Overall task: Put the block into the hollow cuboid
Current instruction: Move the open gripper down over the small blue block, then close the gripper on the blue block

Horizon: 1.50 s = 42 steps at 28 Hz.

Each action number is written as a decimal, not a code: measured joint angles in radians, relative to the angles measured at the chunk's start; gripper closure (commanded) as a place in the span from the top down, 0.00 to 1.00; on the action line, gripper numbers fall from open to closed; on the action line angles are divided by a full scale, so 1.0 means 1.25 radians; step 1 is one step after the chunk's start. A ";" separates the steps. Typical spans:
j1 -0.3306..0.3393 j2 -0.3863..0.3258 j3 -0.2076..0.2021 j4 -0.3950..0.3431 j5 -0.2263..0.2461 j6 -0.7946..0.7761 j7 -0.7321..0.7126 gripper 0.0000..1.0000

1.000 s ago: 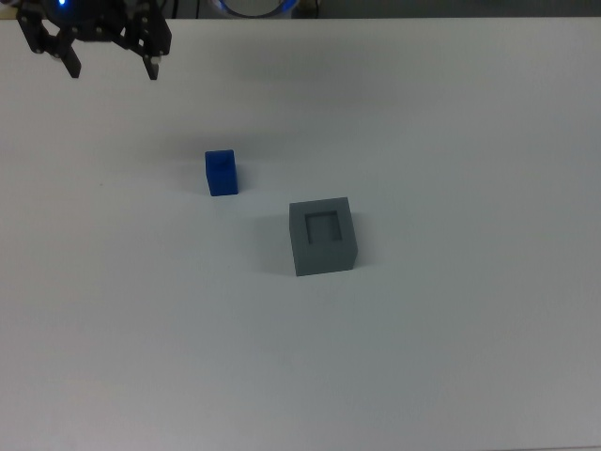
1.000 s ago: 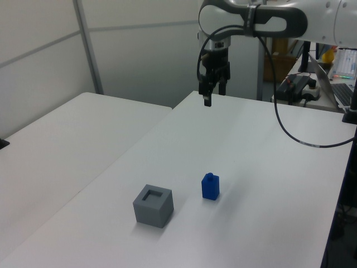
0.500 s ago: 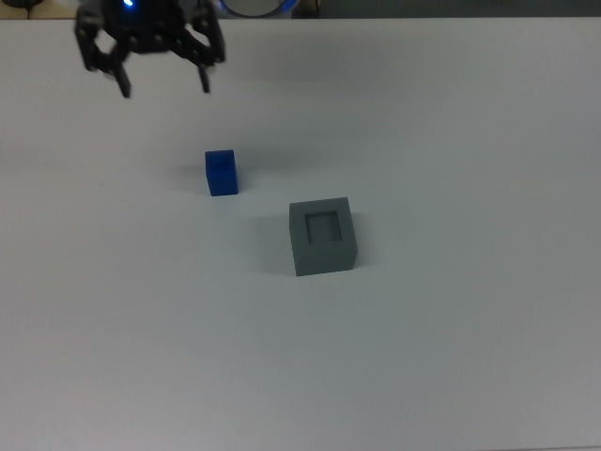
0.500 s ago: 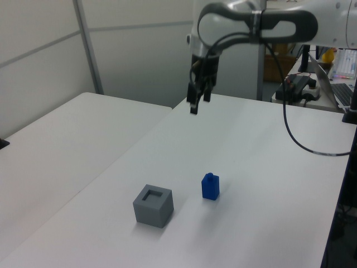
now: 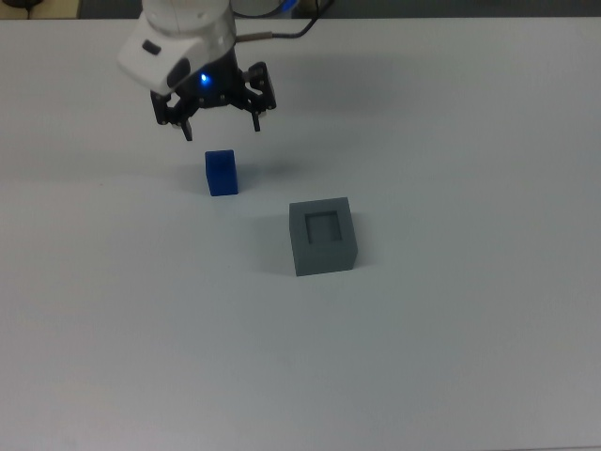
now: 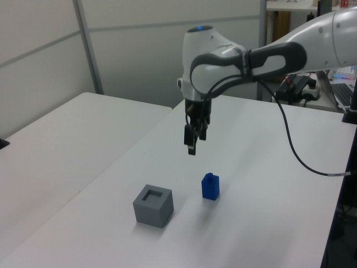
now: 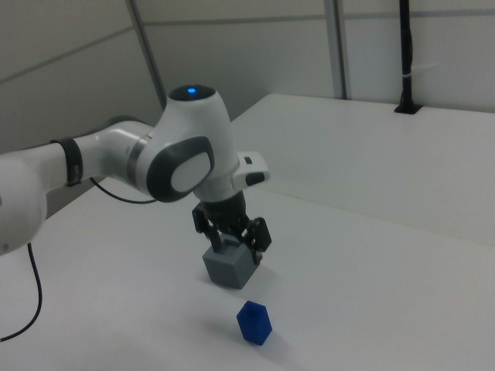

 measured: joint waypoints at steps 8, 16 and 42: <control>-0.002 0.064 0.000 -0.007 -0.018 0.000 0.015 1.00; -0.002 0.117 0.000 -0.007 -0.065 0.001 0.016 1.00; 0.023 0.143 0.009 -0.022 -0.138 -0.019 0.016 0.36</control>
